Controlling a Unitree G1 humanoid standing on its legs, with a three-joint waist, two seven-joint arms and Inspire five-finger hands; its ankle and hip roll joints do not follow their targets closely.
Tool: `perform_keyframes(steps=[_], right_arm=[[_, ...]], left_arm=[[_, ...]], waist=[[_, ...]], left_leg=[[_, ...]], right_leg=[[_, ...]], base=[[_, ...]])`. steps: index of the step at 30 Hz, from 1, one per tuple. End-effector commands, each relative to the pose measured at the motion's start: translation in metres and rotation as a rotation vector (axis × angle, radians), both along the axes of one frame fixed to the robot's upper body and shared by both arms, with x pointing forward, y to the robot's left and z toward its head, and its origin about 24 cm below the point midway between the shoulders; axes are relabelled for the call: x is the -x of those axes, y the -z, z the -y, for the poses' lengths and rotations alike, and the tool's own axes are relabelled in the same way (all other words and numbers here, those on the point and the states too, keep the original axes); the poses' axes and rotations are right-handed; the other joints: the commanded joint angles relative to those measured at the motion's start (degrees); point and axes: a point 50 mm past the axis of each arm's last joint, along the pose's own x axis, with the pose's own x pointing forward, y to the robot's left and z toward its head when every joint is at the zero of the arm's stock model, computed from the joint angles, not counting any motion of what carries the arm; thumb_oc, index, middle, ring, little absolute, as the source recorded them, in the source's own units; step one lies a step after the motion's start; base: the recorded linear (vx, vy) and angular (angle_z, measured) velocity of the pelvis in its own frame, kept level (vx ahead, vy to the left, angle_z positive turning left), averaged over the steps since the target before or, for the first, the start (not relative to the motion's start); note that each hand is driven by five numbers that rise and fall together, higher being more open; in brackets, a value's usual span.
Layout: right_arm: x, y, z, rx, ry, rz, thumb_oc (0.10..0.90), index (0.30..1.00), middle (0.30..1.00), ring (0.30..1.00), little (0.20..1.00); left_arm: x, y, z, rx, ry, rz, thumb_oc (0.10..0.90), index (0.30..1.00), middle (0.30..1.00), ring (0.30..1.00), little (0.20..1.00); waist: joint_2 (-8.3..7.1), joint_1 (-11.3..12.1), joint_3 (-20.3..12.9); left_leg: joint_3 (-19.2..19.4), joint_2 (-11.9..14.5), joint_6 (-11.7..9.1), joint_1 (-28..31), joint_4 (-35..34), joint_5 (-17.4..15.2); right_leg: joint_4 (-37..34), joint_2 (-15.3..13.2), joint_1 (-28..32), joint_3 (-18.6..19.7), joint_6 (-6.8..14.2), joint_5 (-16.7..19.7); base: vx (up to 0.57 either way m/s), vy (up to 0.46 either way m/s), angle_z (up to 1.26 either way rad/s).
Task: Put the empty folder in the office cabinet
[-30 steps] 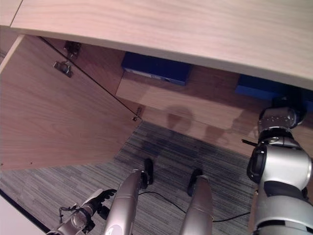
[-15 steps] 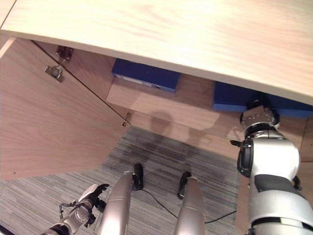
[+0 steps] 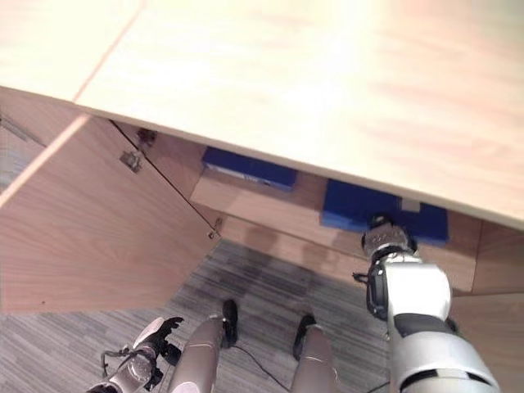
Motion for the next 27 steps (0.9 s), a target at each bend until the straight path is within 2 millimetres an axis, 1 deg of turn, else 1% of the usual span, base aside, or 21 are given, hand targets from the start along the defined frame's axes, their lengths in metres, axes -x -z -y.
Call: perform_keyframes(steps=[1, 2, 3, 5, 6, 9, 10, 13, 14, 15, 18, 19, 20, 22, 23, 24, 27], right_arm=[[0.002, -0.009, 0.014, 0.042, 0.06, 0.015, 0.8, 0.9, 0.9, 0.9, 0.9], [0.003, -0.008, 0.013, 0.042, 0.06, 0.013, 0.8, 0.9, 0.9, 0.9, 0.9], [0.003, -0.002, 0.008, 0.043, 0.041, 0.002, 0.8, 0.9, 0.9, 0.9, 0.9], [0.011, 0.017, -0.002, 0.025, 0.016, -0.043, 0.8, 0.9, 0.9, 0.9, 0.9], [0.014, 0.023, -0.004, 0.017, 0.016, -0.053, 0.8, 0.9, 0.9, 0.9, 0.9], [0.024, 0.042, -0.014, -0.002, -0.01, -0.1, 0.8, 0.9, 0.9, 0.9, 0.9], [0.022, 0.047, -0.024, -0.012, -0.046, -0.09, 0.8, 0.9, 0.9, 0.9, 0.9], [0.021, 0.051, -0.03, -0.01, -0.074, -0.067, 0.8, 0.9, 0.9, 0.9, 0.9], [0.023, 0.054, -0.03, -0.01, -0.082, -0.068, 0.8, 0.9, 0.9, 0.9, 0.9], [0.031, 0.062, -0.029, -0.01, -0.095, -0.077, 0.8, 0.9, 0.9, 0.9, 0.9], [0.032, 0.066, -0.03, -0.001, -0.126, -0.071, 0.8, 0.9, 0.9, 0.9, 0.9], [0.031, 0.066, -0.031, 0.012, -0.152, -0.06, 0.8, 0.9, 0.9, 0.9, 0.9], [0.026, 0.064, -0.035, 0.063, -0.237, -0.015, 0.8, 0.9, 0.9, 0.9, 0.9], [0.025, 0.065, -0.037, 0.085, -0.268, 0.006, 0.8, 0.9, 0.9, 0.9, 0.9], [0.027, 0.07, -0.05, 0.138, -0.373, 0.106, 0.8, 0.9, 0.9, 0.9, 0.9], [0.028, 0.072, -0.051, 0.138, -0.375, 0.103, 0.8, 0.9, 0.9, 0.9, 0.9], [0.045, 0.082, -0.059, 0.145, -0.409, 0.208, 0.8, 0.9, 0.9, 0.9, 0.9]], left_arm=[[0.001, 0.001, -0.012, -0.041, -0.048, -0.03, 0.8, 0.9, 0.9, 0.9, 0.9], [0.002, 0.001, -0.013, -0.042, -0.048, -0.031, 0.8, 0.9, 0.9, 0.9, 0.9], [0.006, 0.003, -0.012, -0.042, -0.049, -0.044, 0.8, 0.9, 0.9, 0.9, 0.9], [0.012, 0.006, -0.008, -0.04, -0.046, -0.062, 0.8, 0.9, 0.9, 0.9, 0.9], [0.013, 0.007, -0.007, -0.037, -0.05, -0.067, 0.8, 0.9, 0.9, 0.9, 0.9], [0.018, 0.01, -0.004, -0.028, -0.065, -0.084, 0.8, 0.9, 0.9, 0.9, 0.9], [0.021, 0.012, -0.001, -0.019, -0.08, -0.096, 0.8, 0.9, 0.9, 0.9, 0.9], [0.026, 0.015, 0.001, -0.013, -0.104, -0.116, 0.8, 0.9, 0.9, 0.9, 0.9], [0.03, 0.016, 0.003, -0.011, -0.099, -0.128, 0.8, 0.9, 0.9, 0.9, 0.9], [0.037, 0.019, 0.005, -0.012, -0.093, -0.156, 0.8, 0.9, 0.9, 0.9, 0.9], [0.037, 0.019, 0.004, -0.009, -0.112, -0.158, 0.8, 0.9, 0.9, 0.9, 0.9], [0.037, 0.02, 0.004, -0.006, -0.124, -0.159, 0.8, 0.9, 0.9, 0.9, 0.9], [0.038, 0.02, 0.005, 0.001, -0.131, -0.162, 0.8, 0.9, 0.9, 0.9, 0.9], [0.038, 0.02, 0.005, 0.005, -0.139, -0.164, 0.8, 0.9, 0.9, 0.9, 0.9], [0.037, 0.02, 0.006, 0.023, -0.157, -0.153, 0.8, 0.9, 0.9, 0.9, 0.9], [0.039, 0.02, 0.006, 0.023, -0.159, -0.157, 0.8, 0.9, 0.9, 0.9, 0.9], [0.041, 0.02, 0.002, 0.036, -0.191, -0.168, 0.8, 0.9, 0.9, 0.9, 0.9]], waist=[[-0.29, 1.4, 1.8], [-0.3, 1.3, 1.9], [-0.5, 1.4, 1.7], [-0.79, 1.5, 0.9], [-0.98, 1.6, 0.5], [-1.49, 1.5, -1.2], [-1.87, 1.6, -2.6], [-2.16, 1.6, -4.0], [-2.15, 1.6, -4.4], [-2.19, 1.6, -5.3], [-2.08, 1.5, -5.7], [-2.07, 1.3, -5.9], [-2.1, 1.0, -5.9], [-2.04, 0.7, -6.0], [-2.05, -0.4, -5.6], [-2.05, -0.5, -5.8], [-2.16, -2.4, -6.5]], left_leg=[[-3.5, 1.3, -4.2, 7.0, -1.0, -7.7], [-3.5, 1.3, -4.2, 7.4, -1.3, -7.6], [-3.5, 1.2, -4.3, 8.7, -2.6, -7.1], [-3.4, 1.1, -4.2, 10.9, -5.2, -5.6], [-3.3, 1.0, -4.3, 12.2, -6.6, -5.0], [-3.0, 0.8, -4.1, 16.1, -11.1, -3.5], [-2.7, 0.7, -3.9, 18.3, -13.8, -2.8], [-2.4, 0.7, -3.7, 21.7, -18.1, -1.4], [-2.3, 0.7, -3.7, 22.9, -19.3, -1.0], [-2.1, 0.6, -3.6, 25.0, -21.4, -0.6], [-2.0, 0.6, -3.6, 26.0, -22.4, -0.4], [-1.7, 0.6, -3.7, 26.5, -23.0, -0.2], [-1.4, 0.7, -3.8, 27.0, -23.8, 0.2], [-1.1, 0.8, -3.8, 27.4, -24.3, 0.4], [-0.4, 0.7, -3.9, 28.0, -25.2, 0.8], [-0.4, 0.7, -3.9, 28.1, -25.3, 0.9], [0.4, 0.8, -4.1, 28.8, -25.9, 0.9]], right_leg=[[-5.7, -0.3, 7.8, -1.5, 4.9, -3.4], [-6.0, -0.3, 8.2, -1.6, 4.9, -3.2], [-7.0, -0.3, 9.4, -1.8, 5.1, -2.5], [-9.7, -0.4, 11.6, -2.5, 5.3, -0.9], [-11.0, -0.4, 12.8, -2.8, 5.4, -0.4], [-14.9, -0.2, 16.1, -3.6, 5.7, 1.3], [-17.5, -0.1, 18.0, -4.1, 6.1, 2.3], [-20.7, 0.2, 20.6, -4.8, 6.5, 3.5], [-21.5, 0.3, 21.5, -5.0, 6.6, 3.8], [-22.9, 0.6, 23.2, -5.3, 6.5, 4.0], [-23.4, 0.7, 23.9, -5.3, 6.6, 4.1], [-23.9, 0.8, 24.2, -5.2, 6.6, 4.2], [-24.7, 1.0, 24.6, -5.2, 6.7, 4.5], [-25.3, 1.2, 24.9, -5.0, 6.7, 4.7], [-26.2, 1.5, 25.1, -4.4, 6.9, 5.3], [-26.2, 1.5, 25.2, -4.4, 6.9, 5.4], [-27.7, 1.8, 25.8, -4.0, 6.9, 6.2]], base=[[0.09, -0.014, 0.07], [0.11, -0.013, 0.1], [0.02, 0.009, 0.06], [0.06, 0.01, 0.0], [0.09, 0.005, 0.07], [0.13, 0.004, 0.15], [0.14, 0.012, 0.08], [0.11, 0.012, -0.06], [0.14, 0.005, 0.03], [0.11, 0.003, 0.08], [0.06, 0.005, 0.02], [0.04, 0.02, -0.01], [0.02, 0.021, -0.03], [0.0, 0.018, -0.06], [-0.01, 0.019, -0.06], [-0.01, 0.023, -0.06], [0.03, 0.013, -0.08]])
